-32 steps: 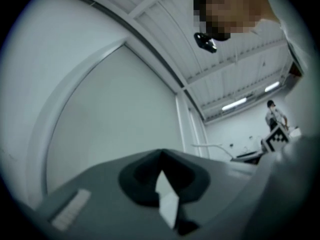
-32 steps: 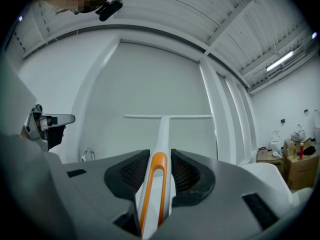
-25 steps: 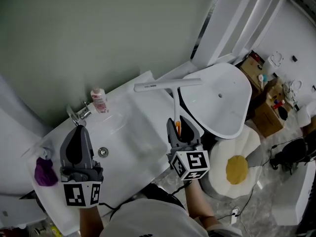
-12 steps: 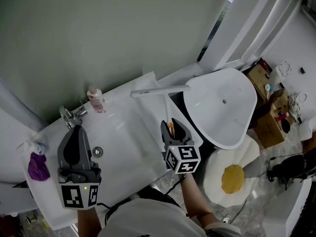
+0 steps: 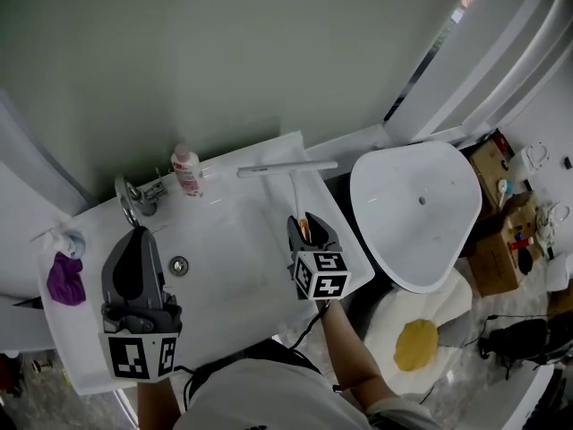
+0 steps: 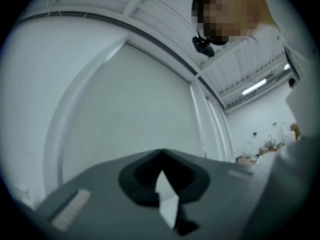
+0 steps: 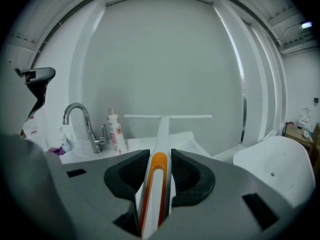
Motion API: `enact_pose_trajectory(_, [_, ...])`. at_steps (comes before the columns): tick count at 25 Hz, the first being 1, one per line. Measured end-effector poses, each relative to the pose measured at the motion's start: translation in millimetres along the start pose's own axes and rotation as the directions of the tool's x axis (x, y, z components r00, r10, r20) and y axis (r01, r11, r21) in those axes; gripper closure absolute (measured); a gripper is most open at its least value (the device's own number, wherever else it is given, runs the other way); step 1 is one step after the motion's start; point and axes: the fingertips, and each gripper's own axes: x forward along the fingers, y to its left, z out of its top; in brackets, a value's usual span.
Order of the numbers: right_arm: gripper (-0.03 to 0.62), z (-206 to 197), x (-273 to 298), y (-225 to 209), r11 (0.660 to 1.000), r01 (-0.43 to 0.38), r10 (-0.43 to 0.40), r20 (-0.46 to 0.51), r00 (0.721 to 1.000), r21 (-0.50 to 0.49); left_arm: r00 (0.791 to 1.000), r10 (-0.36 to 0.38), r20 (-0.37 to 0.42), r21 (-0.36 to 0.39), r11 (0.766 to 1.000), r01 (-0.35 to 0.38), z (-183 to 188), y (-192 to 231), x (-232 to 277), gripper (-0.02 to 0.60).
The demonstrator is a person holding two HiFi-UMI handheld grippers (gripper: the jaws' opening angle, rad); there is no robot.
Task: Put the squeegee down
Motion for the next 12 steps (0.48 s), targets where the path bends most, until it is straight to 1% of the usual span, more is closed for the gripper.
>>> enact_pose_trajectory(12, [0.464,-33,61,-10,0.997,-0.068,0.065,-0.137,0.988,-0.018,0.992,0.121,-0.017,0.042,0.992,-0.12,0,9,-15,0.572])
